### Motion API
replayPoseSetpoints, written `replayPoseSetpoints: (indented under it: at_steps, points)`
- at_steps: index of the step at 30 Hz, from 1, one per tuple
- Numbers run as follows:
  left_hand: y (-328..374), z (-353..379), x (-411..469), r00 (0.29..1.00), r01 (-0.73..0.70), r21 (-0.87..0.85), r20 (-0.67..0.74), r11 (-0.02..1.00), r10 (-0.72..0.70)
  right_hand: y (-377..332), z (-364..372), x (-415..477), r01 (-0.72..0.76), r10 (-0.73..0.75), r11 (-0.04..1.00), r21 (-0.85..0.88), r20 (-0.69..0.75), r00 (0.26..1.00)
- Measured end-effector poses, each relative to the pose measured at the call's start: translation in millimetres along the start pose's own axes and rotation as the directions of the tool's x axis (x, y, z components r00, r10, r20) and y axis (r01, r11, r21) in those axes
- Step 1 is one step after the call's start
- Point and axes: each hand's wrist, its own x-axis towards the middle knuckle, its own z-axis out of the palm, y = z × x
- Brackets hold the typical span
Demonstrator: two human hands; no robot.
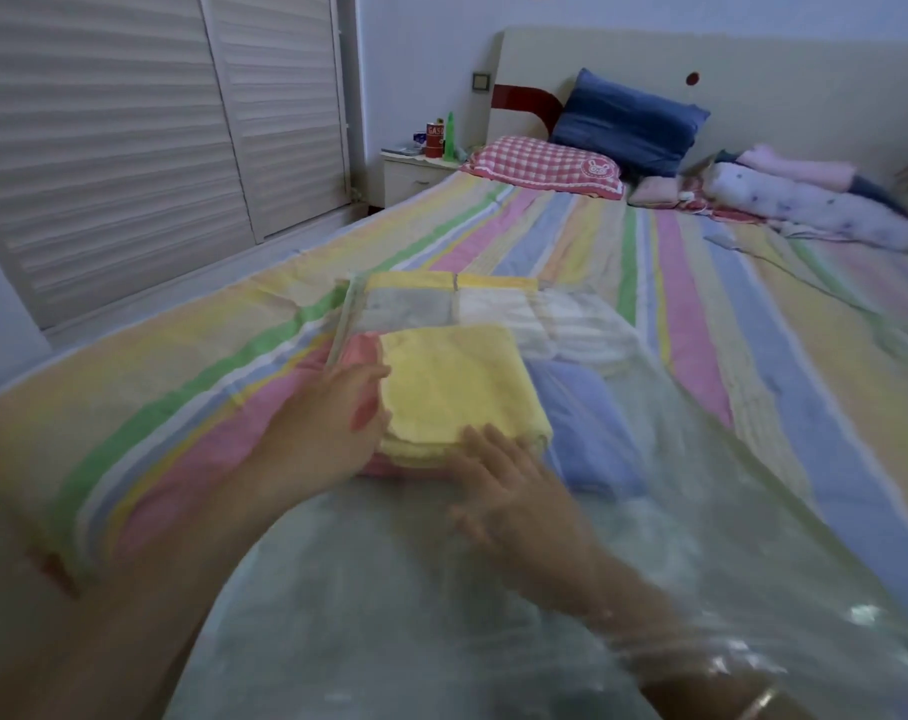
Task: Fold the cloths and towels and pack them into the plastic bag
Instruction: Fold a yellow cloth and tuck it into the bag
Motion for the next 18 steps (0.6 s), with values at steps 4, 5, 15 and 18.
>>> replayPoseSetpoints:
  at_steps: [4,5,15,18]
  points:
    - [83.3,32.5,-20.5,0.955,-0.218,-0.047,0.196,0.975,0.223,22.3,-1.9,-76.1,-0.237,0.188,0.963,0.126,0.312,0.931]
    - [100.0,42.2,-25.8,0.936,-0.260,-0.054,0.231,0.964,0.265,22.8,-11.0,-98.8,-0.278,0.219,0.951,0.138,0.338,0.915]
    - [107.5,132.7,-92.3,0.837,-0.400,0.324,0.510,0.857,0.198,39.7,-119.8,-239.5,-0.592,0.594,0.711,0.379,0.127,0.795]
    - [95.4,152.7,-111.3,0.866,-0.415,0.422,0.455,0.806,0.208,56.4,-128.9,-254.7,-0.700,0.753,0.555,0.449,0.086,0.653]
